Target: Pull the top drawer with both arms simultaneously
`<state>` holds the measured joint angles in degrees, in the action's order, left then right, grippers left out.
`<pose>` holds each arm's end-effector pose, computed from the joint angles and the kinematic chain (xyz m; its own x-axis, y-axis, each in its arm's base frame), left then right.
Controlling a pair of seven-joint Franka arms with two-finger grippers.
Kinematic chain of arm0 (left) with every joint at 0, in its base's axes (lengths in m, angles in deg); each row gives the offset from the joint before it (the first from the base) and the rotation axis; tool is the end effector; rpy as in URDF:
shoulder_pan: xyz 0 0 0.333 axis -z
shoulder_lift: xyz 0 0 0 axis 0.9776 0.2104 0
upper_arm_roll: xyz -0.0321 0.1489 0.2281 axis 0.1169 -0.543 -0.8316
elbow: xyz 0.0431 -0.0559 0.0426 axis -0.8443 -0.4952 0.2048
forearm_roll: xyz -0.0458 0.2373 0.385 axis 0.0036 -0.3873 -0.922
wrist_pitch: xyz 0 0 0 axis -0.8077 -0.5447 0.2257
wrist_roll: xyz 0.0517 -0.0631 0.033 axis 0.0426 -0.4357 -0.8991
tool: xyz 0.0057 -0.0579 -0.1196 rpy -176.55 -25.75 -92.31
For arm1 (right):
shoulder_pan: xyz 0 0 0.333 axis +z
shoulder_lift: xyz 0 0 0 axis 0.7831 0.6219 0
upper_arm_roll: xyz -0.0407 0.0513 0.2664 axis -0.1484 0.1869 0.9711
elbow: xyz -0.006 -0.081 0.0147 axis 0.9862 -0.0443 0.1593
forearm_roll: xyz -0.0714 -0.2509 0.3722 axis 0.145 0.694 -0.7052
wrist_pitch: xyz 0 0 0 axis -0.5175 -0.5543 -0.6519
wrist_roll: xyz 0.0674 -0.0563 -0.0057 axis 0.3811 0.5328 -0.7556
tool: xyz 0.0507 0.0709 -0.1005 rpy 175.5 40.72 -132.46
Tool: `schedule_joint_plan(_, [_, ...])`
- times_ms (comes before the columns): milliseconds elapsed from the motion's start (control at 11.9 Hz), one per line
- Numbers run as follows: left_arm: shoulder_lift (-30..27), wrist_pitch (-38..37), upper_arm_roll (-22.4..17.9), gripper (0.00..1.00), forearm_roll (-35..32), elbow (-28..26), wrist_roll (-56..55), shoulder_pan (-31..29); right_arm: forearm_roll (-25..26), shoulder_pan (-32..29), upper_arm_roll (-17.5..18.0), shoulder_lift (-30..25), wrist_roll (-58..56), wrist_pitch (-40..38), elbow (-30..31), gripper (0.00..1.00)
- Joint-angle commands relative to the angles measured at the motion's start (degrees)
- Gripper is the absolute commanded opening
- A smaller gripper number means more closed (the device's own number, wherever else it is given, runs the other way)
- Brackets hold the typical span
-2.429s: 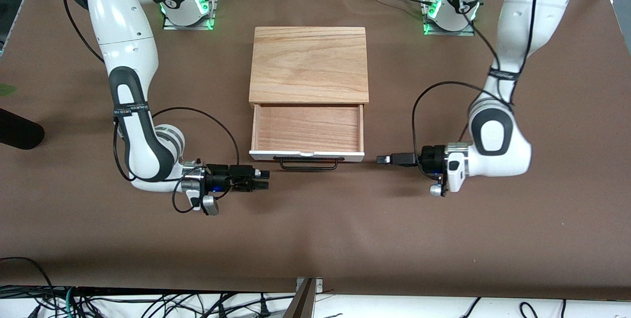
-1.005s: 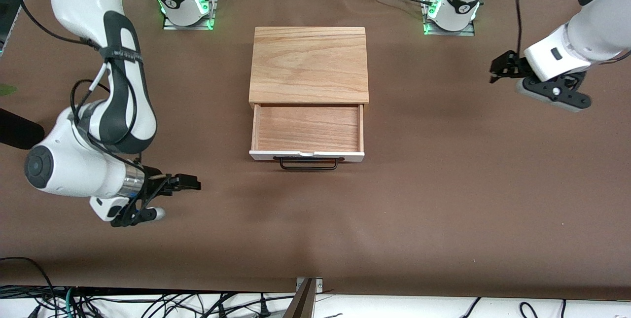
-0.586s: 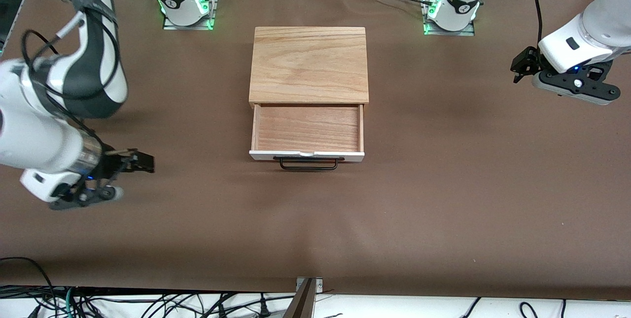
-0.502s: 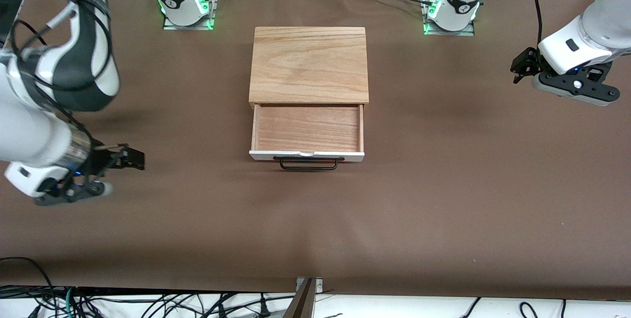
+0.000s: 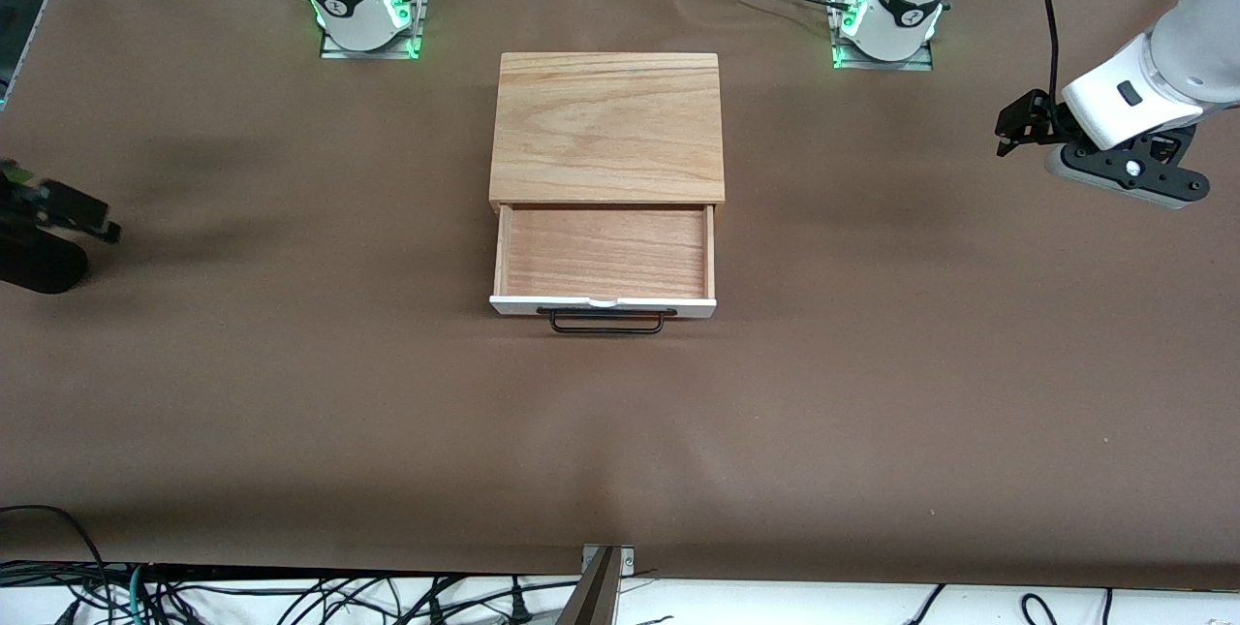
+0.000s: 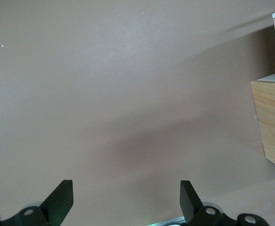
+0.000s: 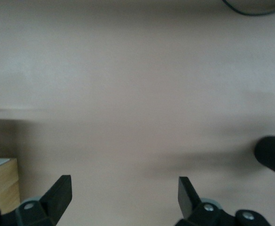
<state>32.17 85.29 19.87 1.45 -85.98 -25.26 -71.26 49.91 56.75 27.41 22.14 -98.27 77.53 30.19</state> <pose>0.5966 -0.0451 0.4966 0.9432 -0.3029 -0.1364 -0.3068 -0.9517 -0.0084 0.6558 -0.0894 0.5203 0.9996 -0.0112 0.0252 -0.0104 -0.9995 -0.0294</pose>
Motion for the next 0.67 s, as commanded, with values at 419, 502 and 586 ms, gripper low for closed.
schedule_joint_plan(419, [0.9,-0.9,0.0,1.0,1.0,1.0,-1.4,-0.4,3.6,-2.5,7.0,-6.7,10.3,-4.4,5.7,1.0])
schedule_joint_plan(502, [1.0,-0.9,0.1,1.0,1.0,1.0,-1.4,-0.4,3.6,-2.5,6.9,-5.4,9.3,-4.4,5.1,1.0])
schedule_joint_plan(586, [1.0,-0.9,0.1,1.0,1.0,1.0,-1.4,-0.4,3.6,-2.5,6.7,-4.7,9.2,-4.5,4.7,1.0])
